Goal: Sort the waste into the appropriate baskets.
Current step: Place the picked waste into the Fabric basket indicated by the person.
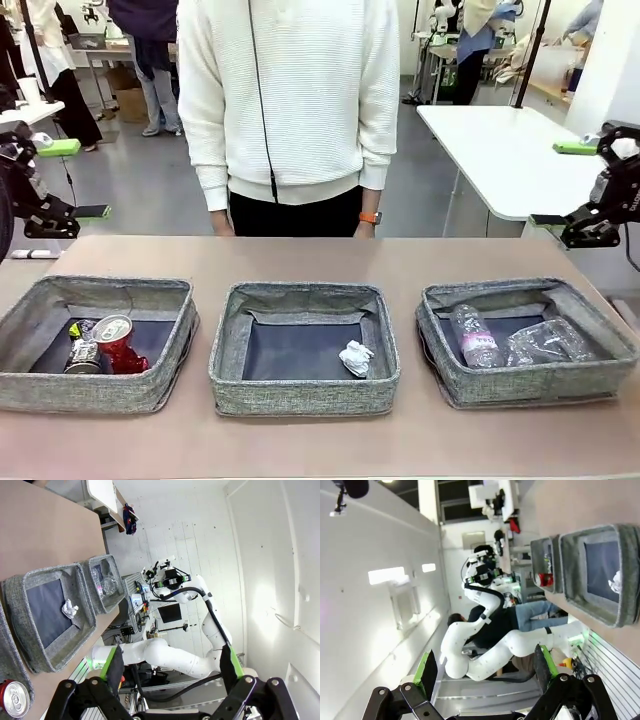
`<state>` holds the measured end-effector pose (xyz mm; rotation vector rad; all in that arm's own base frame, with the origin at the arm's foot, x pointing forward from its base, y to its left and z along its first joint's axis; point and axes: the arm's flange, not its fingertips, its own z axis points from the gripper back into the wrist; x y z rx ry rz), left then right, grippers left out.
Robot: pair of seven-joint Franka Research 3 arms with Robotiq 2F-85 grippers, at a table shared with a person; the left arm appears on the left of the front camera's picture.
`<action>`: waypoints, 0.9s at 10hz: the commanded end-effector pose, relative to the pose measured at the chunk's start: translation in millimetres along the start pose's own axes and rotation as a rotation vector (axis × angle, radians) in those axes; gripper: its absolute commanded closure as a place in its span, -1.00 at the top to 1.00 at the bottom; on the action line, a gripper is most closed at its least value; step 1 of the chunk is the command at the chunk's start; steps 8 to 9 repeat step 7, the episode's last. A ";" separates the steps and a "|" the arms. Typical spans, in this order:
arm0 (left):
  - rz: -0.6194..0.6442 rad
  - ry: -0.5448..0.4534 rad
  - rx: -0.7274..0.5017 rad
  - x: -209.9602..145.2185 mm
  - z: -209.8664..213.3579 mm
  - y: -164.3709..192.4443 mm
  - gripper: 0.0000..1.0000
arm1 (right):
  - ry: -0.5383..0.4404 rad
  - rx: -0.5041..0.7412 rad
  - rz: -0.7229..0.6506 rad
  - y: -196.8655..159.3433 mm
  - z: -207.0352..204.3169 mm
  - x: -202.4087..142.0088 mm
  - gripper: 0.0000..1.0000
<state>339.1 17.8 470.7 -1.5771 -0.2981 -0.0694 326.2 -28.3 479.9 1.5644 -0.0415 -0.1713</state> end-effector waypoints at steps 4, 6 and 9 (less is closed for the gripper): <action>-0.006 -0.003 -0.017 -2.2 -1.0 -3.1 1.00 | 0.001 0.021 0.005 4.4 -1.5 2.6 1.00; -0.006 -0.003 -0.017 -2.2 -1.0 -3.1 1.00 | 0.001 0.021 0.005 4.4 -1.5 2.6 1.00; -0.006 -0.003 -0.017 -2.2 -1.0 -3.1 1.00 | 0.001 0.021 0.005 4.4 -1.5 2.6 1.00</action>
